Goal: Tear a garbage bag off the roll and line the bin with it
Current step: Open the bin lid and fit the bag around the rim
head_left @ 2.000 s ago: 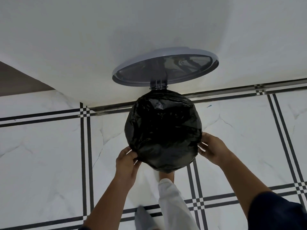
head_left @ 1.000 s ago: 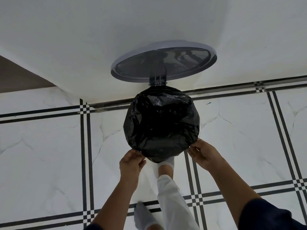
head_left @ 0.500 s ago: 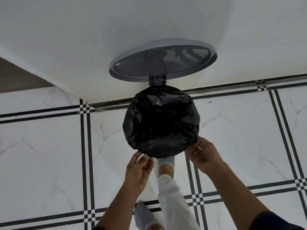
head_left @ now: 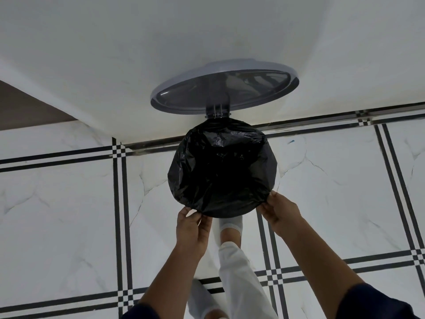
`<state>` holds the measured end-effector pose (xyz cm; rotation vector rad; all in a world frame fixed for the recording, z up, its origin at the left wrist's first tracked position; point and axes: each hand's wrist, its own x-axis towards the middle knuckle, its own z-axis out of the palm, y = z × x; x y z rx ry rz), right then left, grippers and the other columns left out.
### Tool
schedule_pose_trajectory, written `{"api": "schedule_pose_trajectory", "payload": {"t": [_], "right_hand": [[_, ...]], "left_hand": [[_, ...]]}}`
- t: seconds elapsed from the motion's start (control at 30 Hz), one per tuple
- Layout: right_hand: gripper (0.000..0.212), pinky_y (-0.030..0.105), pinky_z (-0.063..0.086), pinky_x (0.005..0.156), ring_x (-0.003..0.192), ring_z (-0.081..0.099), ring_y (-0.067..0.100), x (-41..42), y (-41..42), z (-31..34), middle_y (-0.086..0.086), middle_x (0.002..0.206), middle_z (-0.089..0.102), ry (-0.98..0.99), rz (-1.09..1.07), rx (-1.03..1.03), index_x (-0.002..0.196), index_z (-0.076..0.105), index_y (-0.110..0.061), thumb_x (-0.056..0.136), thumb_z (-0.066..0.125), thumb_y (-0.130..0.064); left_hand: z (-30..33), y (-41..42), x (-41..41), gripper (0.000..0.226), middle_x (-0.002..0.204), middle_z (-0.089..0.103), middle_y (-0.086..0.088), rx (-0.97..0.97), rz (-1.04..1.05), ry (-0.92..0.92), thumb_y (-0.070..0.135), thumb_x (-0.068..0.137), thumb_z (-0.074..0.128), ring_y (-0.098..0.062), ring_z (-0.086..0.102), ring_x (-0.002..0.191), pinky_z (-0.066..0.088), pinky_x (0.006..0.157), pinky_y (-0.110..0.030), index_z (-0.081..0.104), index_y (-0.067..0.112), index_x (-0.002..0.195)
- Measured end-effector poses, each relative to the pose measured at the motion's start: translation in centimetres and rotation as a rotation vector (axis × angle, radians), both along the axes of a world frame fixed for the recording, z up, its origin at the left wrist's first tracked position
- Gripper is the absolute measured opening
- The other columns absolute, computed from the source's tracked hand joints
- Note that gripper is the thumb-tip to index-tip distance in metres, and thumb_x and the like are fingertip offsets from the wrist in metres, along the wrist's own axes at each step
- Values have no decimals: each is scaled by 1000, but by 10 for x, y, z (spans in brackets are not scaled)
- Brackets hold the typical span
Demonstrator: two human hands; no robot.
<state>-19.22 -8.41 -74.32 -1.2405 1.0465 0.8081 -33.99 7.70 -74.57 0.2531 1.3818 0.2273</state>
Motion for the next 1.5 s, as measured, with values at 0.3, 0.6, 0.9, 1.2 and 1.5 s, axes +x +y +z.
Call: {"api": "schedule_pose_trajectory", "payload": {"t": [0.3,0.6,0.9,1.2,1.5], "right_hand": [[12,40,59,93,91,72,26,-2,9,24,10,103,73,-61,-23,-41,102,68,-8,99,58,-14],[13,30,53,85,71,55,18,10,5,12,3,82,61,128,-82,43,109,63,-7,100,62,-17],[24,33,54,78,77,61,19,22,3,18,8,93,68,33,53,-61,107,70,-7,95,50,-6],[39,30,50,73,58,45,17,27,17,10,3,73,56,70,52,41,93,65,-12,93,62,-51],[18,39,54,86,101,62,28,38,24,18,7,105,66,31,52,-110,108,66,-14,92,56,-15]], "left_hand": [[12,15,-2,17,102,69,-14,124,-139,81,20,97,58,-36,69,95,59,86,-45,68,6,99],[8,32,0,23,100,81,-6,24,-182,79,19,100,66,-18,79,85,61,80,-36,68,9,120],[8,41,-1,17,102,77,-12,182,-197,127,4,97,57,-31,77,90,62,81,-40,71,5,105],[12,42,19,38,118,74,-9,116,-146,50,38,102,58,-26,72,106,58,97,-45,64,12,130],[14,55,28,28,116,70,-8,103,-185,168,29,100,57,-28,69,98,60,74,-38,63,18,126]]}}
